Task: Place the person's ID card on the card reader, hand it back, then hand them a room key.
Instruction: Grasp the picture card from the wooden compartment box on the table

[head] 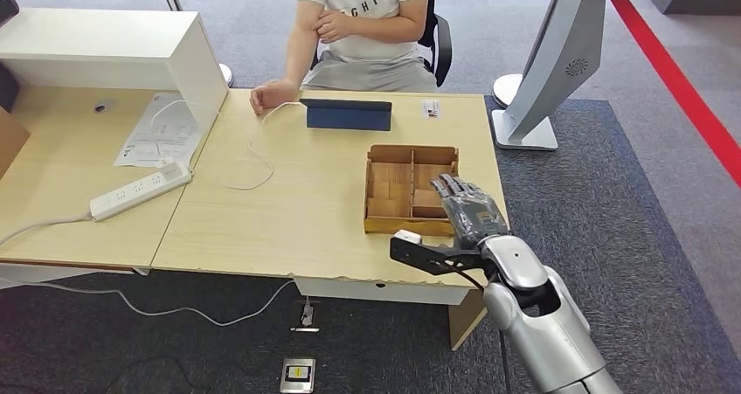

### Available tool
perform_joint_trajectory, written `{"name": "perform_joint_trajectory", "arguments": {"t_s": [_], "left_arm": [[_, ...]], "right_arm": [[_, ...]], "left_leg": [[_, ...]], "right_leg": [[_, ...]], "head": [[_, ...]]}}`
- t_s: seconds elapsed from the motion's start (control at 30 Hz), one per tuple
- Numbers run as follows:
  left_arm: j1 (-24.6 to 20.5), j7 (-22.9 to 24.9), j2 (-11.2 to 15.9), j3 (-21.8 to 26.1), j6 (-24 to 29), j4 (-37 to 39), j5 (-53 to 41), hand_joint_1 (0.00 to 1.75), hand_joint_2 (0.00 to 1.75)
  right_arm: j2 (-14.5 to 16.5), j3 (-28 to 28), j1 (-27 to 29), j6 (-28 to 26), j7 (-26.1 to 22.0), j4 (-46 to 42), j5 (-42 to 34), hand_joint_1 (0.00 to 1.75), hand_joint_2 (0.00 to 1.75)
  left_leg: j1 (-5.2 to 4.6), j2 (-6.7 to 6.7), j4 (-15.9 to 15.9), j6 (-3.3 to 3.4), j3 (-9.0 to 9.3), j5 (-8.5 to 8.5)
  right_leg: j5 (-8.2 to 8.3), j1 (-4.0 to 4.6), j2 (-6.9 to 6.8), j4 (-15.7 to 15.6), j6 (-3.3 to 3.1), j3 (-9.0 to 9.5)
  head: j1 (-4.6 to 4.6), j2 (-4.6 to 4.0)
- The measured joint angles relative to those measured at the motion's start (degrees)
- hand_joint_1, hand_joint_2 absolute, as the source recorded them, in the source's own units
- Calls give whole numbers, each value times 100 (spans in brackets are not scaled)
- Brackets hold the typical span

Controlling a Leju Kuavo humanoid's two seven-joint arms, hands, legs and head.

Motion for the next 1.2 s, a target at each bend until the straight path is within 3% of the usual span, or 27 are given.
{"name": "perform_joint_trajectory", "arguments": {"t_s": [1.2], "left_arm": [[-2,-10,-86,-160,77,0,-213,0,0]], "right_arm": [[262,51,-114,-879,16,1480,307,0,175]], "left_leg": [[0,-1,0,0,-2,0]], "right_leg": [[0,0,0,0,0,0]], "head": [[1,0]]}}
